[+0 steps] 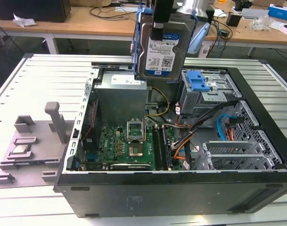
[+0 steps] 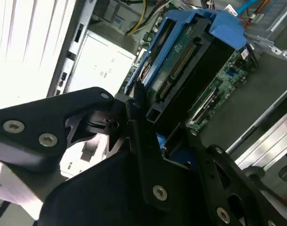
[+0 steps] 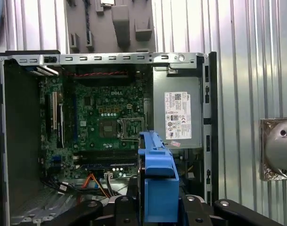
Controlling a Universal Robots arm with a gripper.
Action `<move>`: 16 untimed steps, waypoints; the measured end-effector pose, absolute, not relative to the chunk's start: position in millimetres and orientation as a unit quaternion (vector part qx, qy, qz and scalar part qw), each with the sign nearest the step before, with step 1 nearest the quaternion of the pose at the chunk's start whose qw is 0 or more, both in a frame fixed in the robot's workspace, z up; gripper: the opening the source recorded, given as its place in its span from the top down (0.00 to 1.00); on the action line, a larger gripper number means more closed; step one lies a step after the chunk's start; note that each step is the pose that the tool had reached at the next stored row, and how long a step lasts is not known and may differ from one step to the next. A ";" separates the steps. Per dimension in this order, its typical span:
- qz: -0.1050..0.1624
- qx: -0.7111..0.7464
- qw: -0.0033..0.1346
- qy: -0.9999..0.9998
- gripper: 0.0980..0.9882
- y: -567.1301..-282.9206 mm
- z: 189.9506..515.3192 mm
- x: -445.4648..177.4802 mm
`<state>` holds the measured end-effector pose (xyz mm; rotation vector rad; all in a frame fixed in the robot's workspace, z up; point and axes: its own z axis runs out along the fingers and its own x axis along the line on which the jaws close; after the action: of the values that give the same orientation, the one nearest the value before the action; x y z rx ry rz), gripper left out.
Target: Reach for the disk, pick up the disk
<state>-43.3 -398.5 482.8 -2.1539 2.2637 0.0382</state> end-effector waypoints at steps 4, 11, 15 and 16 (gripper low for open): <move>0.012 -0.689 0.008 0.724 0.70 -446.4 482.3 -43.3; 0.012 -0.689 0.008 0.724 0.70 -479.1 482.0 -43.3; 0.012 -0.689 0.008 0.724 0.70 -493.6 481.8 -43.3; 0.012 -0.689 0.008 0.724 0.70 -499.9 481.7 -43.3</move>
<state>-43.3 -499.9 481.7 -2.1539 2.2638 0.0381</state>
